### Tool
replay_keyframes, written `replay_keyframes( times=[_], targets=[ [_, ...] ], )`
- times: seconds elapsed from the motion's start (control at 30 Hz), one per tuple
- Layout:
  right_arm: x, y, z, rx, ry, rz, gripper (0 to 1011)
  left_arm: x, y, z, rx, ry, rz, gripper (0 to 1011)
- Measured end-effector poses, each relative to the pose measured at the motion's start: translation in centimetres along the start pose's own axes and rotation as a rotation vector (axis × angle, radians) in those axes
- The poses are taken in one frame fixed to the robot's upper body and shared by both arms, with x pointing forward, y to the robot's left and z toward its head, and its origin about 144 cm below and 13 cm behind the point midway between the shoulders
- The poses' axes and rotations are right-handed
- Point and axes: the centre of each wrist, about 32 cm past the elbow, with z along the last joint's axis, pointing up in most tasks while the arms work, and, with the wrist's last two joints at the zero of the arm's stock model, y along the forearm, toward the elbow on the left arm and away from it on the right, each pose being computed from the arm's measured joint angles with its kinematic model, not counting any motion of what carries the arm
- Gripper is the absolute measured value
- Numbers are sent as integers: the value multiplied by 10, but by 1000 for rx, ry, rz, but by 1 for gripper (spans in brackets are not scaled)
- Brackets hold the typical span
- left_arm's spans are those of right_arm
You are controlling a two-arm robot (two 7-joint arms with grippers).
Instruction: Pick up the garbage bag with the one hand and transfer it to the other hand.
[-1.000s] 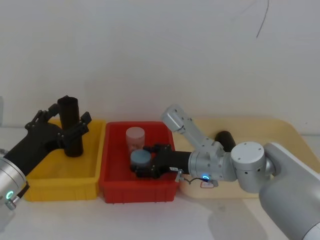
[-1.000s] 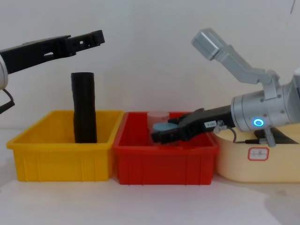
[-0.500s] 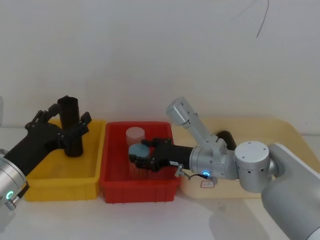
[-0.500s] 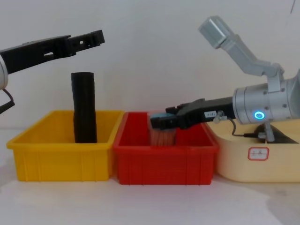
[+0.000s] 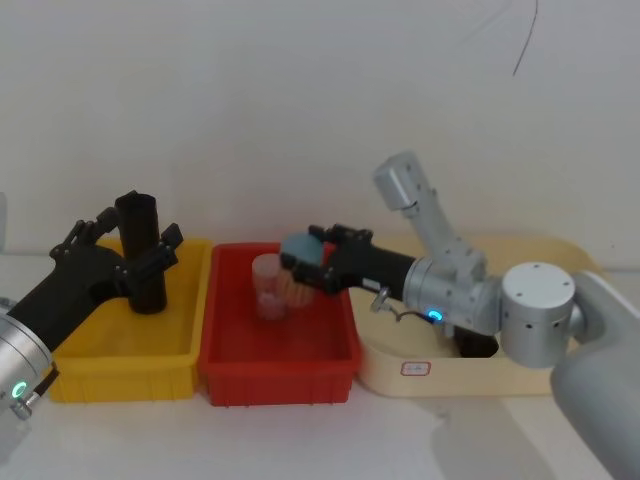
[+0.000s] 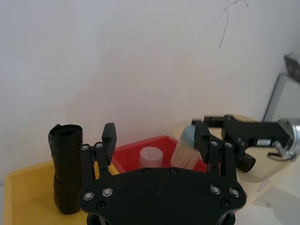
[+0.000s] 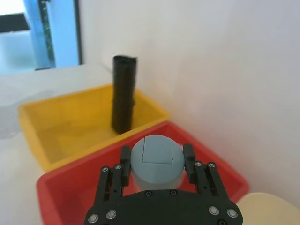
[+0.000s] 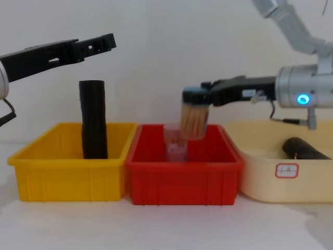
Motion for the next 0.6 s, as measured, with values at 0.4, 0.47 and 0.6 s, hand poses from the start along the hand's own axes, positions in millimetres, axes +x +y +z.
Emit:
replay_keyframes(
  times=[0.4,0.47,0.6],
  targets=[
    [17,-40,13,23,-51,-161,647,0,0,0,0,0,0,1002],
    [18,-46,12,16,-53,-179,647,0,0,0,0,0,0,1002],
    [19,-58,8,-4,-52,-216,647,0,0,0,0,0,0,1001]
  ],
)
